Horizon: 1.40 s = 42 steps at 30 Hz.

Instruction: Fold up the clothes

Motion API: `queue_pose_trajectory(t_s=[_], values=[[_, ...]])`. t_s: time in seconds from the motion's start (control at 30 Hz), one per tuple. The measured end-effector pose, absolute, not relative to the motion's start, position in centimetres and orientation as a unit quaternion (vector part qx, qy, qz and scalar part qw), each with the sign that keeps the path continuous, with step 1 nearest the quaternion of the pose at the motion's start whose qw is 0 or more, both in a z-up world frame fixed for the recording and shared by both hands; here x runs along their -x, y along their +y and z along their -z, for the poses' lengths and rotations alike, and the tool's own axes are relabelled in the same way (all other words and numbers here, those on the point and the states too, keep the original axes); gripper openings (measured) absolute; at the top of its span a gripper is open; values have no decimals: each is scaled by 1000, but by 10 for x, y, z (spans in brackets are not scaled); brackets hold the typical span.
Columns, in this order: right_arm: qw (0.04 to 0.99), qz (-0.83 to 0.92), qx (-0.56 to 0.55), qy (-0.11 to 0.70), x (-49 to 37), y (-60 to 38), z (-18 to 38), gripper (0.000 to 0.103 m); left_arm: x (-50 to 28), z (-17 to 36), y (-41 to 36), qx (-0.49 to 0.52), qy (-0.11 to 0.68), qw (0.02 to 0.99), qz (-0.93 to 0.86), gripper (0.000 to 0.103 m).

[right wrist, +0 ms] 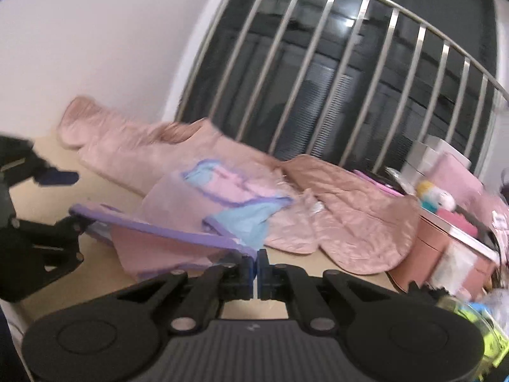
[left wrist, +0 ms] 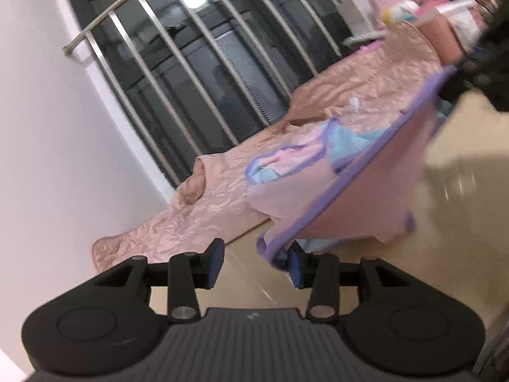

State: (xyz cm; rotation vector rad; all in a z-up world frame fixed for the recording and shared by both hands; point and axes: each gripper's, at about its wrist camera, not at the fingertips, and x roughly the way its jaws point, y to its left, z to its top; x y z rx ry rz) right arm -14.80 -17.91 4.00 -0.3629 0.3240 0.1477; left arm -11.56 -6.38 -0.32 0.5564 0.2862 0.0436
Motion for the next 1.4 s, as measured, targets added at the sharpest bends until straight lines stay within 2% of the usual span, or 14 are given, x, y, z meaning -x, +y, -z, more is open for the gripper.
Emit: queue_pose_trajectory(t_s=[0.17, 0.27, 0.4, 0.57, 0.63, 0.7, 0.83, 0.87, 0.9, 0.97, 1.0, 1.33, 1.37, 1.4], values=[[966, -71, 188, 165, 154, -179, -34, 1, 115, -7, -64, -260, 125, 957, -11, 46], [965, -74, 185, 169, 156, -179, -34, 1, 117, -5, -70, -289, 124, 949, 9, 42], [965, -78, 183, 170, 156, -180, -35, 1, 118, -7, -69, -286, 134, 948, 36, 28], [967, -76, 172, 172, 157, -184, -37, 1, 114, -21, -64, -261, 133, 956, 9, 28], [970, -75, 163, 167, 159, -186, -42, 1, 121, -30, -66, -266, 103, 959, -12, 33], [971, -76, 159, 162, 160, -187, -46, 1, 121, -30, -69, -277, 94, 956, -17, 45], [963, -104, 173, 176, 157, -180, -40, 2, 116, -31, -70, -269, 117, 956, -3, 29], [959, -118, 186, 179, 159, -177, -37, 6, 116, -33, -69, -261, 122, 958, 2, 15], [953, -132, 203, 181, 161, -173, -33, 17, 115, -34, -67, -250, 132, 959, 6, 11], [941, -157, 237, 183, 166, -164, -25, 29, 112, -36, -63, -230, 148, 962, 15, 9], [935, -166, 253, 184, 167, -159, -21, 29, 112, -37, -62, -229, 149, 962, 16, 9], [889, -163, 392, 169, 153, -122, 0, 29, 124, -27, -76, -297, 124, 946, 22, 9], [887, -166, 395, 174, 150, -123, 1, 26, 124, -26, -76, -299, 123, 946, 24, 10], [884, -171, 394, 184, 147, -124, 2, 8, 124, -25, -76, -300, 123, 946, 25, 10]])
